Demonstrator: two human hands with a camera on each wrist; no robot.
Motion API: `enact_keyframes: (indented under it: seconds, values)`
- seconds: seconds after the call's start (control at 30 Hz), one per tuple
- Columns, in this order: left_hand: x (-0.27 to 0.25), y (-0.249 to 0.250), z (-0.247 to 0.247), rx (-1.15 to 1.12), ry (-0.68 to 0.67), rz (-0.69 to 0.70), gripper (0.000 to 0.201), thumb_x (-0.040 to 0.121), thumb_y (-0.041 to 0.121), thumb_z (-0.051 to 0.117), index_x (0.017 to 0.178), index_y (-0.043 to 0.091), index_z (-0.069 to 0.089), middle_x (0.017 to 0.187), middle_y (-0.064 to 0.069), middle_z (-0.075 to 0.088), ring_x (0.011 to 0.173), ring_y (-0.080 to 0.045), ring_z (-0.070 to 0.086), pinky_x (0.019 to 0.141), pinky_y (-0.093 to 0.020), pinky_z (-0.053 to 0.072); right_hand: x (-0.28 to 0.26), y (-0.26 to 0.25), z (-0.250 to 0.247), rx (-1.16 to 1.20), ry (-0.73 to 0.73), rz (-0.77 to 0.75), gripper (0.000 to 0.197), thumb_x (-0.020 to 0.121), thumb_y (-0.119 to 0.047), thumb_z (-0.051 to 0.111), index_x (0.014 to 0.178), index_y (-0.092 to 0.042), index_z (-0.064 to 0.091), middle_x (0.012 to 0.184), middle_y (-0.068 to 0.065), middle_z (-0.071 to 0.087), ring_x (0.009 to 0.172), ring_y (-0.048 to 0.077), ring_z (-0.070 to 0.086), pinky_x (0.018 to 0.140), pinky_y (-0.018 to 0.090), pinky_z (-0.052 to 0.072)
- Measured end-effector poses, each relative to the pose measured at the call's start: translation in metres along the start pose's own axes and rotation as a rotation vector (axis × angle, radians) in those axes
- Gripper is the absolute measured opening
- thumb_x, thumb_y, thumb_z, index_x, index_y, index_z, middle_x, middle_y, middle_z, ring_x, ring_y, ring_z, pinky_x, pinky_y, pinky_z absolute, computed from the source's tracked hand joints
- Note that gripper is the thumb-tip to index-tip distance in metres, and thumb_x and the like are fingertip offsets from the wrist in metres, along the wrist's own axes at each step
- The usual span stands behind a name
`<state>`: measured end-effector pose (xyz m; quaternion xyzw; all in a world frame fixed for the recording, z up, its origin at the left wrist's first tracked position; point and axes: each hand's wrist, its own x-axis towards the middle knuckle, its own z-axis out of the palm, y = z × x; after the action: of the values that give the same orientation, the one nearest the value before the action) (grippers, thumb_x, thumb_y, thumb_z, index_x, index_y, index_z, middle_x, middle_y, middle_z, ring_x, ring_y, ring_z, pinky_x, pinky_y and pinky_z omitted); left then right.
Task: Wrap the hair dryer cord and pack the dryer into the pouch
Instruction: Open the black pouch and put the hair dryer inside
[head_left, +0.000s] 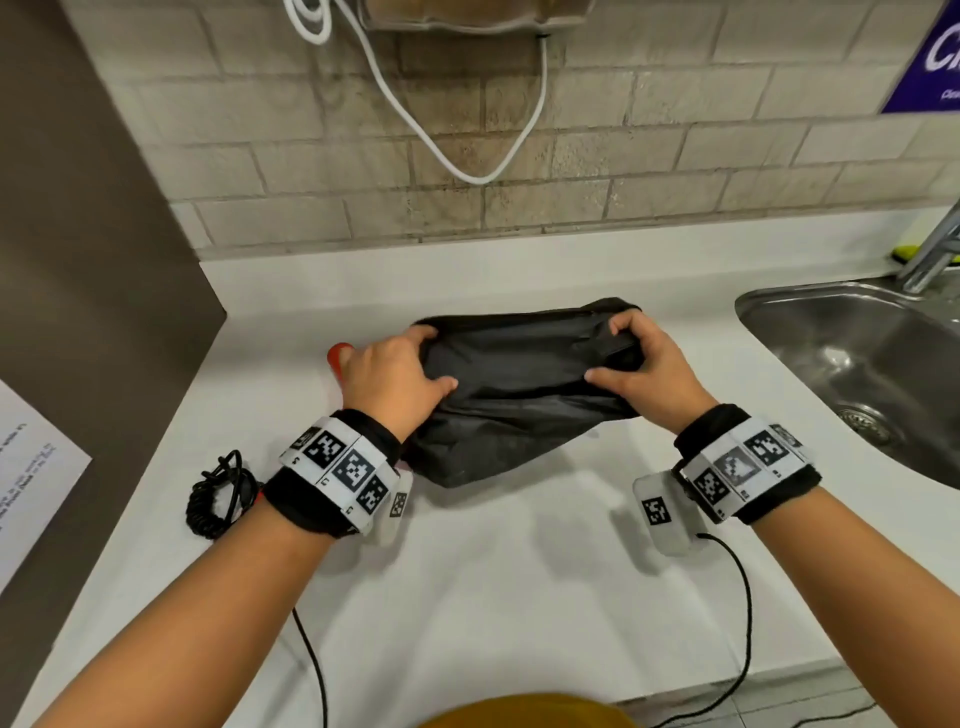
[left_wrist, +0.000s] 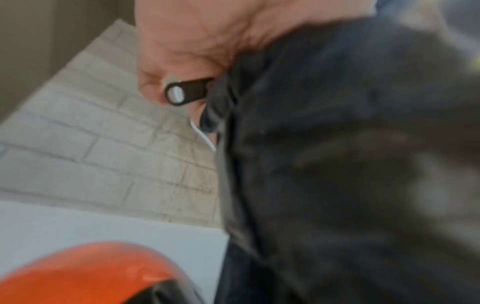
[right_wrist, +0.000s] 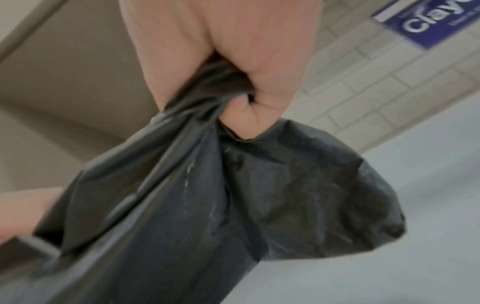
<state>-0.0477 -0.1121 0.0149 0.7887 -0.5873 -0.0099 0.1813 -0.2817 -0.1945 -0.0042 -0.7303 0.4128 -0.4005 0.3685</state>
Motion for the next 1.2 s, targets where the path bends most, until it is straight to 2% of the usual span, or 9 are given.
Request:
enact_keyframes:
  seconds: [0.17, 0.3, 0.47, 0.53, 0.63, 0.77, 0.93, 1.07, 1.2]
  values:
    - [-0.012, 0.008, 0.007, 0.051, -0.178, -0.026, 0.126, 0.055, 0.043, 0.083, 0.144, 0.016, -0.002, 0.133, -0.007, 0.038, 0.119, -0.028, 0.045, 0.094, -0.048, 0.031, -0.011, 0.001, 0.002, -0.387, 0.036, -0.020, 0.046, 0.074, 0.010, 0.050, 0.104, -0.025, 0.051, 0.102, 0.005, 0.040, 0.085, 0.028, 0.050, 0.076, 0.030, 0.043]
    - [-0.029, 0.011, 0.019, 0.169, -0.245, 0.083, 0.113, 0.058, 0.048, 0.077, 0.142, 0.020, 0.008, 0.128, -0.004, 0.039, 0.118, -0.026, 0.044, 0.089, -0.049, 0.032, -0.011, 0.003, -0.001, -0.643, 0.062, 0.232, 0.065, 0.079, 0.000, 0.050, 0.138, -0.020, 0.031, 0.123, 0.016, 0.036, 0.090, 0.041, 0.056, 0.076, 0.036, 0.045]
    - [-0.041, 0.019, 0.021, 0.160, -0.271, 0.205, 0.068, 0.074, 0.029, 0.066, 0.132, 0.037, 0.031, 0.109, 0.002, 0.058, 0.105, -0.025, 0.054, 0.086, -0.044, 0.030, -0.010, 0.005, 0.001, -0.747, -0.004, 0.291, 0.069, 0.078, 0.001, 0.052, 0.140, -0.009, 0.023, 0.132, 0.018, 0.037, 0.104, 0.043, 0.052, 0.079, 0.041, 0.044]
    - [-0.039, 0.017, 0.018, -0.005, -0.201, 0.274, 0.038, 0.077, 0.009, 0.056, 0.102, 0.038, 0.057, 0.096, 0.005, 0.062, 0.098, -0.023, 0.055, 0.086, -0.039, 0.028, -0.008, 0.005, -0.004, -0.561, 0.094, 0.199, 0.060, 0.077, 0.010, 0.044, 0.134, -0.006, 0.035, 0.127, 0.019, 0.047, 0.111, 0.037, 0.049, 0.089, 0.032, 0.042]
    - [-0.031, 0.010, 0.020, -0.153, -0.243, 0.265, 0.042, 0.075, -0.006, 0.048, 0.076, 0.028, 0.071, 0.098, -0.001, 0.052, 0.098, -0.025, 0.049, 0.087, -0.039, 0.037, -0.007, 0.004, -0.010, -0.288, 0.218, 0.104, 0.048, 0.069, 0.020, 0.034, 0.101, -0.009, 0.055, 0.096, 0.014, 0.055, 0.089, 0.025, 0.050, 0.065, 0.010, 0.035]
    - [-0.017, 0.003, 0.029, -0.246, -0.301, 0.106, 0.047, 0.083, -0.006, 0.038, 0.117, 0.015, 0.063, 0.129, -0.014, 0.050, 0.116, -0.032, 0.050, 0.104, -0.034, 0.037, -0.010, 0.004, -0.007, -0.178, 0.188, 0.032, 0.041, 0.061, 0.020, 0.034, 0.060, -0.016, 0.053, 0.076, 0.002, 0.052, 0.074, 0.017, 0.048, 0.063, 0.000, 0.034]
    - [-0.009, 0.005, 0.025, -0.267, -0.050, -0.043, 0.036, 0.087, 0.024, 0.054, 0.118, 0.008, 0.061, 0.122, -0.016, 0.059, 0.113, -0.030, 0.054, 0.096, -0.028, 0.038, -0.019, -0.004, -0.003, -0.131, -0.026, 0.124, 0.020, 0.065, -0.005, 0.054, 0.053, -0.019, 0.062, 0.077, -0.008, 0.052, 0.083, 0.012, 0.051, 0.079, 0.019, 0.037]
    - [-0.014, 0.000, 0.030, -0.142, -0.157, 0.101, 0.068, 0.070, 0.012, 0.073, 0.130, 0.008, 0.042, 0.139, -0.012, 0.030, 0.101, -0.034, 0.057, 0.093, -0.037, 0.047, -0.021, -0.001, -0.001, -0.475, -0.180, 0.233, 0.014, 0.078, -0.017, 0.066, 0.090, -0.020, 0.073, 0.100, 0.003, 0.068, 0.096, 0.020, 0.061, 0.085, 0.025, 0.044]
    - [-0.028, 0.000, 0.030, -0.091, -0.246, 0.282, 0.049, 0.072, -0.011, 0.051, 0.109, 0.022, 0.053, 0.133, -0.008, 0.022, 0.068, -0.030, 0.057, 0.063, -0.037, 0.049, -0.021, 0.008, -0.002, -1.019, -0.399, 0.441, 0.064, 0.081, -0.020, 0.058, 0.140, -0.024, 0.031, 0.127, 0.016, 0.045, 0.106, 0.035, 0.056, 0.087, 0.039, 0.046]
